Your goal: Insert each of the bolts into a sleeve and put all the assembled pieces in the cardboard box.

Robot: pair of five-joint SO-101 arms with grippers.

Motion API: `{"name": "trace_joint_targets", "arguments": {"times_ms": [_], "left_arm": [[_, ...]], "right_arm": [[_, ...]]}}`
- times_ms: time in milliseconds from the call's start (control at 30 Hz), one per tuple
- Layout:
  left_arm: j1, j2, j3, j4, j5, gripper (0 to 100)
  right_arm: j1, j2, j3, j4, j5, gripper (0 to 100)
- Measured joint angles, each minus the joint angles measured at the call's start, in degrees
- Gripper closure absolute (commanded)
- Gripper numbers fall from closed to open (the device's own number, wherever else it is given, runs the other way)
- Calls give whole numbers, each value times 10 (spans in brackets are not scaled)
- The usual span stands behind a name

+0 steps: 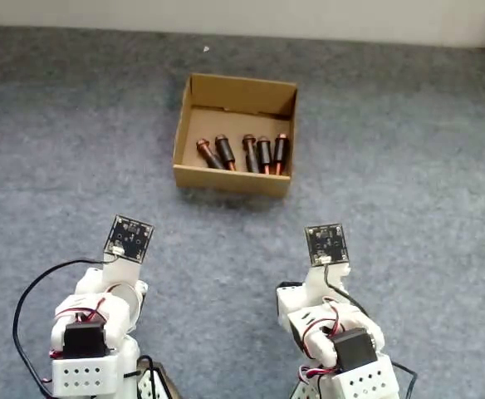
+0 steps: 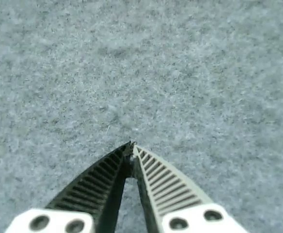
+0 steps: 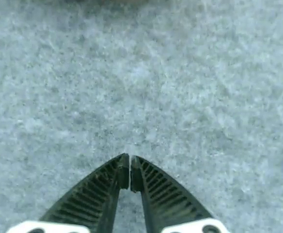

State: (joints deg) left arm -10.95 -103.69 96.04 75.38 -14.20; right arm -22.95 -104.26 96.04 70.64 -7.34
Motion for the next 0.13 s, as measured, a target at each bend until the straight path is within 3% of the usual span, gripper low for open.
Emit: {"name": "trace_joint_targets", "arguments": {"times_ms": [133], "left_arm": [[0, 0, 0, 0, 0, 993]], "right_arm": [[0, 0, 0, 0, 0, 993]]}}
